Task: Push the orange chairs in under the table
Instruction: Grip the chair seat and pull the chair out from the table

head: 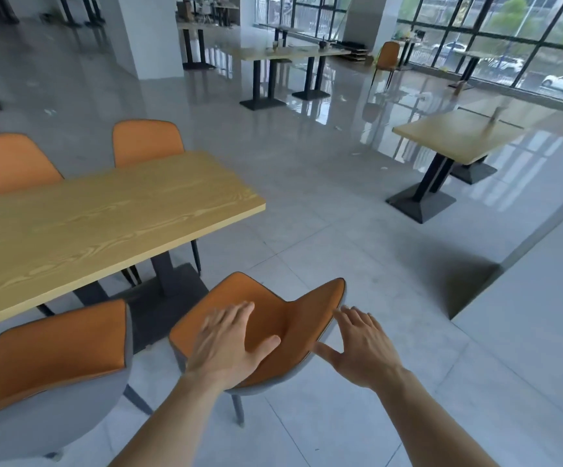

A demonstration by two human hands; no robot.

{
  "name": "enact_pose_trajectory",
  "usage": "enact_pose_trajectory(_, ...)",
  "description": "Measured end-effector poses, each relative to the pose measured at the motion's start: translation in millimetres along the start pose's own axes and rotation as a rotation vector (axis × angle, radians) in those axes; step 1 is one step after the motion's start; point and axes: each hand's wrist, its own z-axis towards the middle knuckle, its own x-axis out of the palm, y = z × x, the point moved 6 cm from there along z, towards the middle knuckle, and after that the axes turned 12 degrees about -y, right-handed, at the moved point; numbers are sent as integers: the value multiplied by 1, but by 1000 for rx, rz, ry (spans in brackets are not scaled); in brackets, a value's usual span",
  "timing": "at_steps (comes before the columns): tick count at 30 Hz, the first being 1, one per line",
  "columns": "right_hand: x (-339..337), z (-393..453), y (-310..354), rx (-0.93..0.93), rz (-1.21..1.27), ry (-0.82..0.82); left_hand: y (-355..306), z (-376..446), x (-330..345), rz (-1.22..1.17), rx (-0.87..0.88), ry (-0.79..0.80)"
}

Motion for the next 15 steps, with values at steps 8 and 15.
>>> enact_pose_trajectory(8, 23, 85, -61, -40, 9, 79, -18, 76, 70, -40, -111, 78)
enact_pose_trajectory(15, 59, 202, -55, -318, 52, 243, -6, 72, 81, 101, -525, 29)
